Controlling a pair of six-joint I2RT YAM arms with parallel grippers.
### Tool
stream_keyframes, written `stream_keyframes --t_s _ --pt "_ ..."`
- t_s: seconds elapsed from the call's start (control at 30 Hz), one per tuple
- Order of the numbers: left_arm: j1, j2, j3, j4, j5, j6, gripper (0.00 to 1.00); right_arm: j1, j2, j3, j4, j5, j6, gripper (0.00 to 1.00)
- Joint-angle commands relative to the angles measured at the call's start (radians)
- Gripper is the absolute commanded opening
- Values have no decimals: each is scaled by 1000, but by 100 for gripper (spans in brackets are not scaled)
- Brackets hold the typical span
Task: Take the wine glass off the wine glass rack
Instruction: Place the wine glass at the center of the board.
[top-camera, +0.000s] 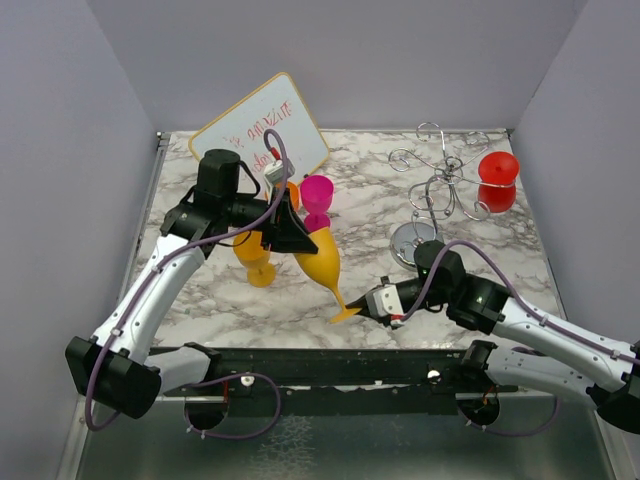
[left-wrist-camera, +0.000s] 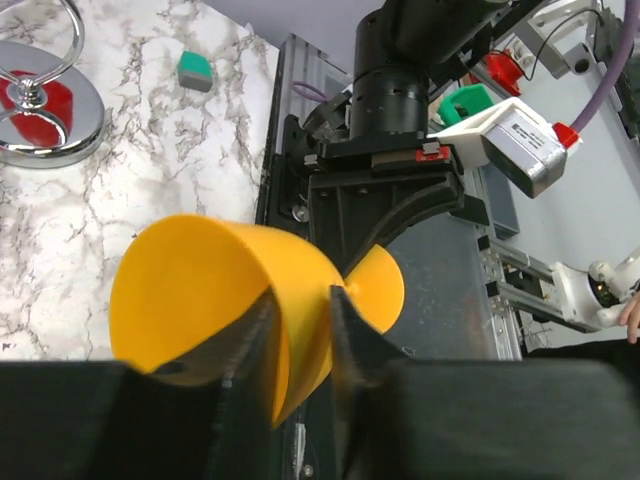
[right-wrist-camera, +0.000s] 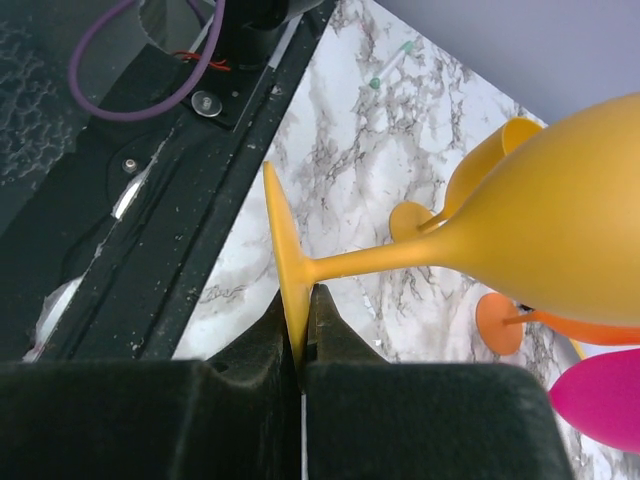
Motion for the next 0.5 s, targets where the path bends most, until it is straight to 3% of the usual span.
stream_keyframes --t_s 0.0,0.1,0.27,0.47 --pt "-9 -28 -3 9 18 23 14 -1 -8 -11 12 -8 -12 3" --pt "-9 -28 -5 9 14 22 1 0 -18 -17 10 -3 -9 3" --pt "-9 -35 -13 9 15 26 0 0 -31 -20 16 13 -1 6" --pt "-11 -51 -14 9 18 35 0 0 -33 -21 27 34 7 20"
